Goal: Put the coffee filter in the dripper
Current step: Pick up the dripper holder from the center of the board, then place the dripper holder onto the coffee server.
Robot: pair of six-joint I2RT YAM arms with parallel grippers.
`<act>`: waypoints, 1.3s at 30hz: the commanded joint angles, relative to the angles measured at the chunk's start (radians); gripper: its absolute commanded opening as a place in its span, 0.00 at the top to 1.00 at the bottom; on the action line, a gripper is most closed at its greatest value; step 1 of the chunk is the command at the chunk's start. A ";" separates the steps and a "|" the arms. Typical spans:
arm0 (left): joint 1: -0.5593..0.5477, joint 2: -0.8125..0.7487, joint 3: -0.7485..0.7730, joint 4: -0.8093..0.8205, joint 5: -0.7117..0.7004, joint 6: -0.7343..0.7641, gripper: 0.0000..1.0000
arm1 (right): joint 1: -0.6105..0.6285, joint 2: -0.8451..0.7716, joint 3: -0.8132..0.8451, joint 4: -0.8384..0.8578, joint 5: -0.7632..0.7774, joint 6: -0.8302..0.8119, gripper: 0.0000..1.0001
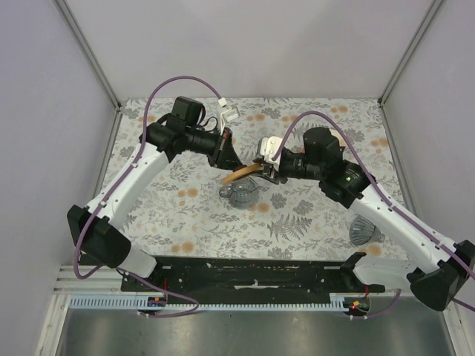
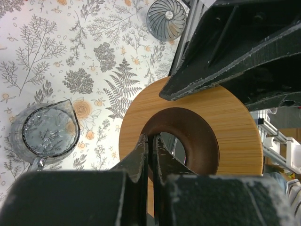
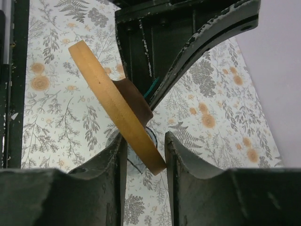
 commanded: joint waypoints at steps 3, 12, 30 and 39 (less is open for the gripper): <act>0.000 -0.046 0.022 0.017 -0.003 0.044 0.98 | 0.006 0.015 0.045 -0.006 -0.133 0.035 0.94; 0.032 -0.036 0.086 0.042 -0.433 0.047 0.42 | -0.018 0.067 0.012 -0.010 -0.046 0.268 1.00; 0.166 -0.043 -0.105 0.187 -0.406 0.030 0.11 | -0.264 0.435 0.173 -0.094 -0.409 0.779 1.00; 0.135 -0.006 -0.211 0.232 -0.396 0.011 0.07 | -0.271 0.529 0.174 -0.117 -0.496 0.800 1.00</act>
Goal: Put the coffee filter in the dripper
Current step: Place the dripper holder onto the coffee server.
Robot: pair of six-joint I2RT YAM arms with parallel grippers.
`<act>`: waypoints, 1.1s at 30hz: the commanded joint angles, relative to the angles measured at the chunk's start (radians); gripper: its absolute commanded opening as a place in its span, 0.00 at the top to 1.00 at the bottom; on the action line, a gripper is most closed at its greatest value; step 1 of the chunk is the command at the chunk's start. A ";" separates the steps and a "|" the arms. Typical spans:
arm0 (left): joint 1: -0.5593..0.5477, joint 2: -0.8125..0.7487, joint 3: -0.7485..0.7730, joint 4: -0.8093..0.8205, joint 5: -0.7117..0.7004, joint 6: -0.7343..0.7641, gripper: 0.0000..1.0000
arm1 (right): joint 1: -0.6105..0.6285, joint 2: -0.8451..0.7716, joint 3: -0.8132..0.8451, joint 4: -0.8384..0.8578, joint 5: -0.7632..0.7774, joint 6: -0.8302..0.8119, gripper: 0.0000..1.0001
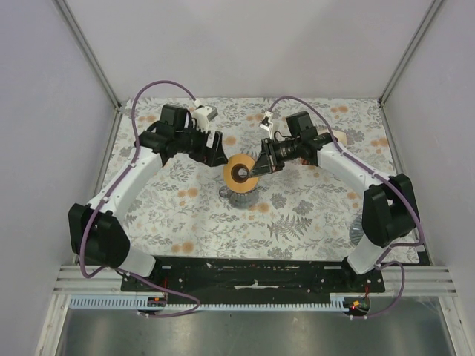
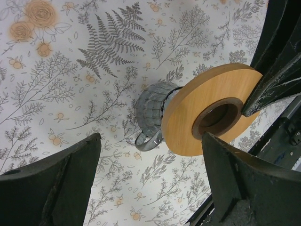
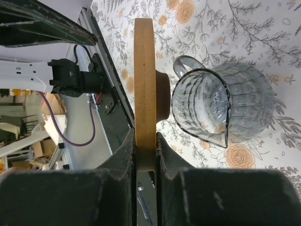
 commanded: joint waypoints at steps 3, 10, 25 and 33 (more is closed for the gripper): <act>-0.020 0.031 -0.041 0.079 0.042 -0.031 0.07 | -0.006 0.053 0.034 -0.008 -0.120 0.027 1.00; -0.025 0.041 -0.047 0.080 0.040 -0.057 0.09 | -0.035 0.125 0.032 -0.009 -0.117 0.029 0.98; -0.025 0.038 -0.044 0.083 0.031 -0.054 0.11 | -0.055 0.166 0.026 -0.014 -0.110 0.023 0.85; -0.028 0.075 -0.059 0.088 0.045 -0.074 0.11 | -0.075 0.157 0.016 -0.011 -0.100 0.038 0.78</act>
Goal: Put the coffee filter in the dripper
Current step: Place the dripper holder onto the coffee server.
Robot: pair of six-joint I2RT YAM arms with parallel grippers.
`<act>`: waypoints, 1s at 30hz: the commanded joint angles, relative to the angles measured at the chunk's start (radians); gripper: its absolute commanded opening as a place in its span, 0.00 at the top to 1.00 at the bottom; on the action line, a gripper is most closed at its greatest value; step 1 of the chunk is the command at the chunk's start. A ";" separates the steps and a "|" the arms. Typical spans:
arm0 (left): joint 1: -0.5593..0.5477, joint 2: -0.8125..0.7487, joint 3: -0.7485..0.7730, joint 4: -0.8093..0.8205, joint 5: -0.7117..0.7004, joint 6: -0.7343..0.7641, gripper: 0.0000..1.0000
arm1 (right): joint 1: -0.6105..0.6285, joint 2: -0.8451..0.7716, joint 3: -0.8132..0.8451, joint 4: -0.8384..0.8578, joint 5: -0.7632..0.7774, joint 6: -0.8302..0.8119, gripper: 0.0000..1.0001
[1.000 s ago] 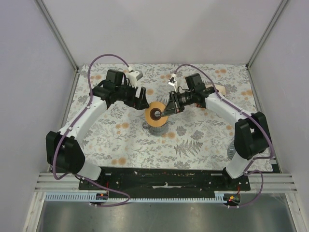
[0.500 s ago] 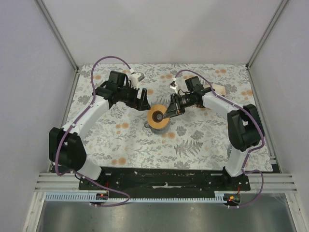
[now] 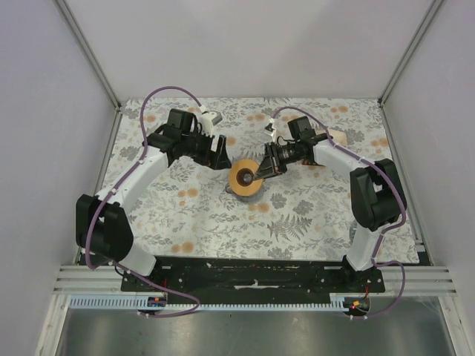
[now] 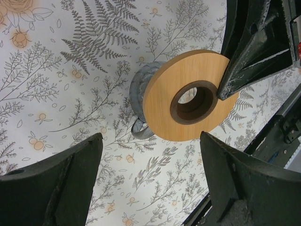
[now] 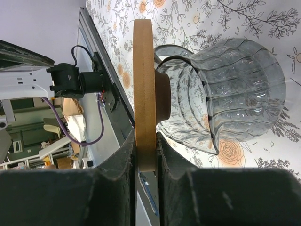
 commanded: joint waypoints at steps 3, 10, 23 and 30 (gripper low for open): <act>-0.012 0.032 -0.008 0.035 0.023 -0.045 0.11 | -0.011 -0.027 0.003 0.012 0.027 0.023 0.71; -0.019 0.037 -0.017 0.044 0.025 -0.043 0.12 | -0.036 -0.039 -0.006 0.045 0.070 0.061 0.66; -0.035 0.050 -0.028 0.046 0.025 -0.042 0.12 | -0.045 -0.090 -0.015 0.019 0.213 0.060 0.50; -0.035 0.046 -0.027 0.047 0.017 -0.032 0.12 | -0.047 -0.139 0.019 -0.079 0.357 0.008 0.47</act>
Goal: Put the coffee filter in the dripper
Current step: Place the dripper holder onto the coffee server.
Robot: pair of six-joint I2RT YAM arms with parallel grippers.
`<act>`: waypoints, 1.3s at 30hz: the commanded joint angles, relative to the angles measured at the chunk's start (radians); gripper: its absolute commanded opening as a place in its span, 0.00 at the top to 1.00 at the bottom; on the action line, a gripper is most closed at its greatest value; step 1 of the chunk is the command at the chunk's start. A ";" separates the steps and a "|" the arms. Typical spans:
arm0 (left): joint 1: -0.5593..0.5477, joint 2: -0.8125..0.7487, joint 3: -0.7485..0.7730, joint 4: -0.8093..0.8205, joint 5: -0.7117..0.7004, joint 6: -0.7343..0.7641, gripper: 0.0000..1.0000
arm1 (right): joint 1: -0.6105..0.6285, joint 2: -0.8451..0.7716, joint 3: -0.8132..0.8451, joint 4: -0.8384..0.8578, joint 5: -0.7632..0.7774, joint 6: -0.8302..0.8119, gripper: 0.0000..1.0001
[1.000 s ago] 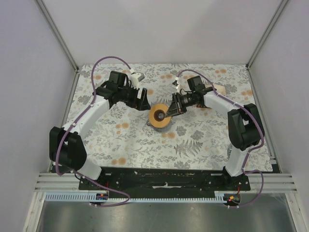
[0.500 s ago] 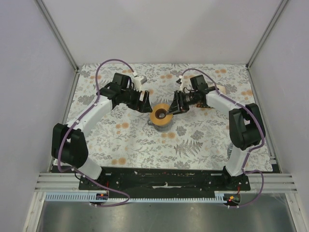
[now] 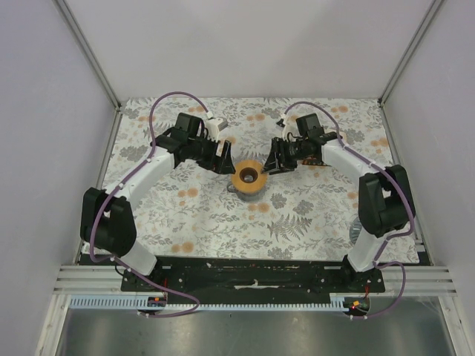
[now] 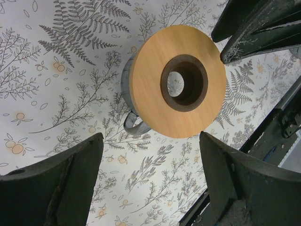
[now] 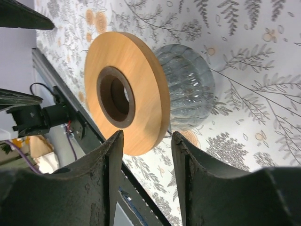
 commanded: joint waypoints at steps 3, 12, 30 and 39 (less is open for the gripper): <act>-0.004 -0.011 0.006 0.029 0.007 -0.005 0.12 | -0.001 -0.120 0.055 -0.124 0.207 -0.065 0.45; -0.021 0.058 -0.004 0.055 -0.011 -0.014 0.35 | 0.000 -0.315 0.000 -0.243 0.485 -0.124 0.35; -0.023 0.009 0.045 0.093 -0.129 0.064 0.51 | -0.013 -0.519 -0.126 -0.279 0.634 -0.147 0.24; -0.024 0.080 0.046 0.119 -0.315 0.107 0.55 | -0.027 -0.553 -0.144 -0.305 0.693 -0.153 0.22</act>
